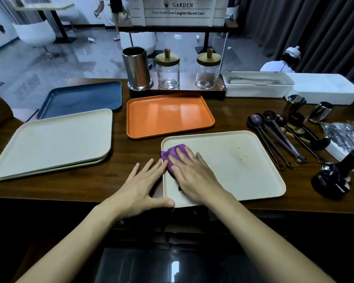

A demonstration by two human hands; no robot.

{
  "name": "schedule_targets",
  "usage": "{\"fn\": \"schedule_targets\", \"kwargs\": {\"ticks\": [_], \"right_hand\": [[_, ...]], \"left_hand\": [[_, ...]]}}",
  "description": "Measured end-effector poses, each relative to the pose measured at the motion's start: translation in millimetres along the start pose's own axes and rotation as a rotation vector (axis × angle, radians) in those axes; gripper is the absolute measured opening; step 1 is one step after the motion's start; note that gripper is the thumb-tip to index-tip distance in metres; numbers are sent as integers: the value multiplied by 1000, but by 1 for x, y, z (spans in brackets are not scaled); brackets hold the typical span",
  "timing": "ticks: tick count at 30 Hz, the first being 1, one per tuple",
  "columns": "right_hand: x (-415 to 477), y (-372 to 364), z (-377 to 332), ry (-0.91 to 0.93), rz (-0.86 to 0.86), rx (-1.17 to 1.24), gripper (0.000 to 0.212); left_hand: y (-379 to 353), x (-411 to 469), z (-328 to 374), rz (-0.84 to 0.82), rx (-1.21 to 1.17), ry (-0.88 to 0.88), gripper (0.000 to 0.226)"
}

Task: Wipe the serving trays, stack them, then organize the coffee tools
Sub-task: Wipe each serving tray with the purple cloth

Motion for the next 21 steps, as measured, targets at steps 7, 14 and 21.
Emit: {"fn": "schedule_targets", "kwargs": {"ticks": [7,14,21], "right_hand": [[-27,41,117,-353,76,-20,56],[-30,42,137,-427,144,-7,53],[-23,40,132,-404,96,-77,57]], "left_hand": [[3,-2,0,0,33,4,121],[21,15,13,-50,62,52,122],[23,65,28,69,79,67,121]]}}
Point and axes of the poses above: each hand's wrist, its own x-axis towards the middle knuckle, its own y-axis out of the back of the hand, z = x × y, the point moved 4 cm from there along x, towards the middle knuckle, and after that the axes turned 5 degrees about y, right-handed, at the moved point
